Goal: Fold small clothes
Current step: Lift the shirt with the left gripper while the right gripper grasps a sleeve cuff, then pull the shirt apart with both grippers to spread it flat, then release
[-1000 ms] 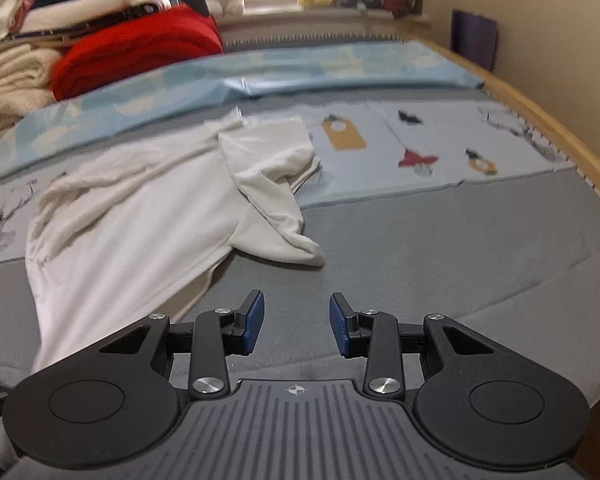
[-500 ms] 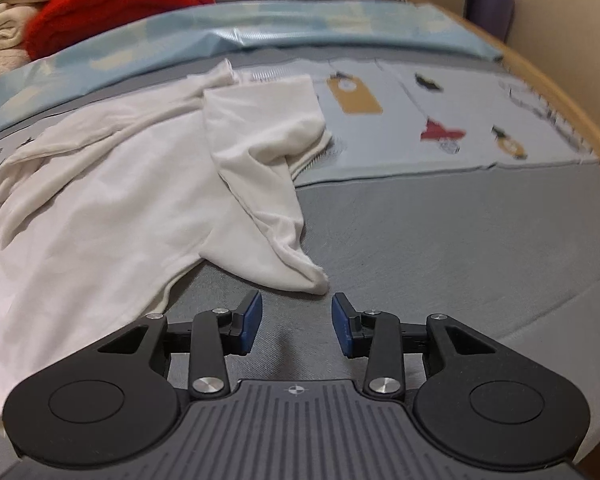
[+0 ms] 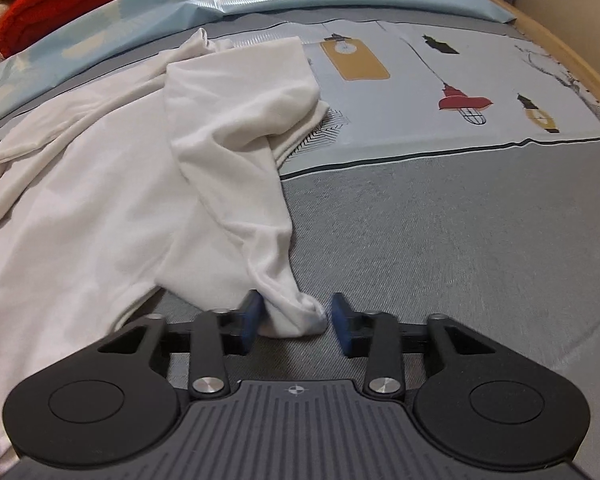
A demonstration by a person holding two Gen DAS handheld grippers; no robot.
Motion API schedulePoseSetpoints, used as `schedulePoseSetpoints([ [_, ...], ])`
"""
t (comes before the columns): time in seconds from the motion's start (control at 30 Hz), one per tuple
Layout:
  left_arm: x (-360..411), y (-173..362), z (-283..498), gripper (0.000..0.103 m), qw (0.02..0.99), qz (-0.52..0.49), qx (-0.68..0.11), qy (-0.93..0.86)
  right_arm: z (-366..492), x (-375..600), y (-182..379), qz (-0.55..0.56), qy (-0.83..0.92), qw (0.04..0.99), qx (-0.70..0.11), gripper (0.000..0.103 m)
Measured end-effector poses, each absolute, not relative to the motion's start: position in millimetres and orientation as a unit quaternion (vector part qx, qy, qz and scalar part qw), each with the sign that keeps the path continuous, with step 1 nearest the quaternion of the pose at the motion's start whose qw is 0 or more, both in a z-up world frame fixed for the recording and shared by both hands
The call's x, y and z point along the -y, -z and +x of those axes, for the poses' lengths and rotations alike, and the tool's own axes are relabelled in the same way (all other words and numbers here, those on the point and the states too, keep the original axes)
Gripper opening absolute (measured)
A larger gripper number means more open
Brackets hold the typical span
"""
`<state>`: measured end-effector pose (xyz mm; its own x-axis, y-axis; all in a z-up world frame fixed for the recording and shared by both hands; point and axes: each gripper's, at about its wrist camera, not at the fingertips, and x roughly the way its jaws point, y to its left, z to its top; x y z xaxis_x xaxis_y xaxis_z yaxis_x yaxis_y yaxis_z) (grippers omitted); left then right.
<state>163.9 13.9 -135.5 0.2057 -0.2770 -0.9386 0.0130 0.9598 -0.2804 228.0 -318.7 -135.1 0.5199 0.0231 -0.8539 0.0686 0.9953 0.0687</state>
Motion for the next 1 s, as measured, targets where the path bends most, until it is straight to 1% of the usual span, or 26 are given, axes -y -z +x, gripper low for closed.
schedulePoseSetpoints([
  [0.03,-12,137,166,0.035,0.768,-0.100,-0.626,0.092,229,321,136,0.047,0.007,0.870,-0.491,0.014],
  [0.07,-10,138,166,0.016,0.767,-0.092,-0.628,0.092,230,324,136,0.048,-0.001,0.871,-0.489,0.012],
  [0.1,-8,139,166,0.009,0.768,-0.081,-0.628,0.095,230,327,135,0.047,-0.006,0.872,-0.487,0.010],
  [0.2,0,130,160,0.007,0.779,-0.039,-0.615,0.115,226,347,124,0.038,0.019,0.885,-0.464,0.008],
  [0.4,-13,112,136,0.006,0.786,0.036,-0.602,0.138,206,438,91,0.069,0.143,0.897,-0.413,0.008],
  [0.53,-54,115,116,0.006,0.775,0.110,-0.613,0.108,184,502,85,0.080,0.215,0.887,-0.400,0.007],
  [0.67,-121,121,94,0.006,0.761,0.119,-0.634,0.074,156,554,82,0.106,0.276,0.875,-0.383,0.007],
  [0.77,-146,119,83,0.007,0.755,0.077,-0.644,0.098,141,581,80,0.101,0.339,0.859,-0.371,0.007],
  [0.8,-148,118,80,0.008,0.754,0.068,-0.644,0.111,139,586,81,0.105,0.351,0.854,-0.370,0.009],
  [0.83,-148,115,79,0.011,0.754,0.064,-0.642,0.123,139,591,84,0.112,0.354,0.848,-0.377,0.015],
  [0.87,-148,112,78,0.024,0.756,0.062,-0.638,0.131,140,593,89,0.119,0.349,0.845,-0.387,0.015],
  [0.9,-150,110,81,0.042,0.759,0.057,-0.635,0.133,141,591,90,0.124,0.347,0.843,-0.392,0.016],
  [0.93,-152,106,83,0.044,0.766,0.047,-0.628,0.131,141,584,89,0.122,0.346,0.843,-0.392,0.018],
  [0.97,-153,104,86,0.044,0.770,0.039,-0.624,0.128,143,577,87,0.113,0.348,0.846,-0.387,0.019],
  [1.0,-156,102,89,0.044,0.773,0.029,-0.621,0.123,143,564,82,0.101,0.344,0.853,-0.379,0.024],
])
